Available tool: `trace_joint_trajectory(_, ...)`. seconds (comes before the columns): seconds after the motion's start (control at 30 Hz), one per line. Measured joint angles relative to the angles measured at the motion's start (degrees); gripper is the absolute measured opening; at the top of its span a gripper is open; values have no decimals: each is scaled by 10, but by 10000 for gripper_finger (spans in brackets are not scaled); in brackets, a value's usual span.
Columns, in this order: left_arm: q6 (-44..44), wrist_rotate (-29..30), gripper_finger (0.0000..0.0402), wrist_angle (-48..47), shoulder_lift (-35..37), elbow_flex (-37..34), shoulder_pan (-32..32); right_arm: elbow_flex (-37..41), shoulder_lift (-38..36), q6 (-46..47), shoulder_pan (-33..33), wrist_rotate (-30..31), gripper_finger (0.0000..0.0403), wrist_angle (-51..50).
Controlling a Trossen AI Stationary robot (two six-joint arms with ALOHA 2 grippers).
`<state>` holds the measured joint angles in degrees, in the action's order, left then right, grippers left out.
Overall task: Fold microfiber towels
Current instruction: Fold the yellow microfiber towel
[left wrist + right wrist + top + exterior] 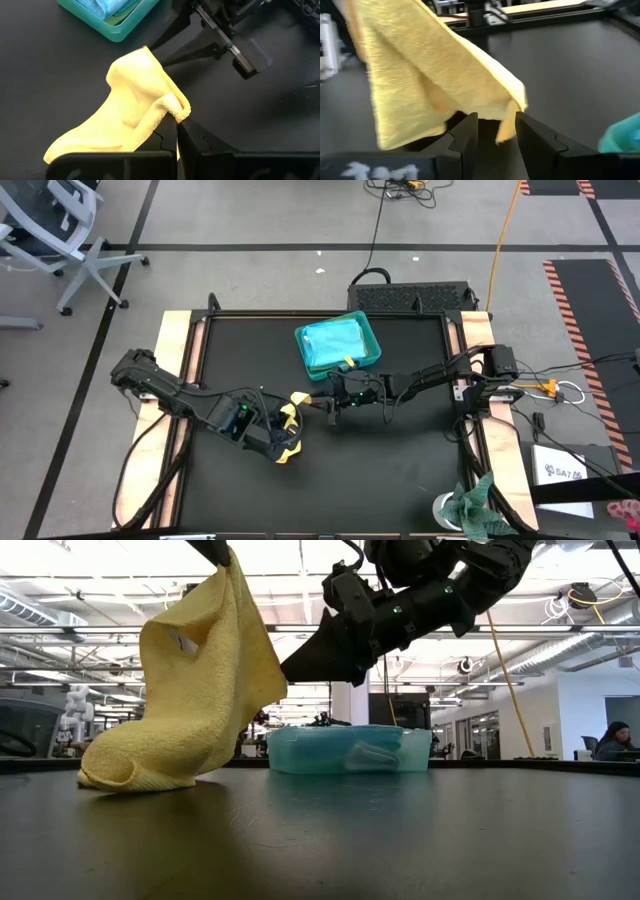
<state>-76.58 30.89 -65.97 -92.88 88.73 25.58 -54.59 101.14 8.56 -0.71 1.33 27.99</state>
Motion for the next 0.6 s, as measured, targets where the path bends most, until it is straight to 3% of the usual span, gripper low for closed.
trace_joint_trajectory(0.6, 17, 3, 1, 35, 0, 0, 8, 0, 0, -13, 3, 19, 123, 4)
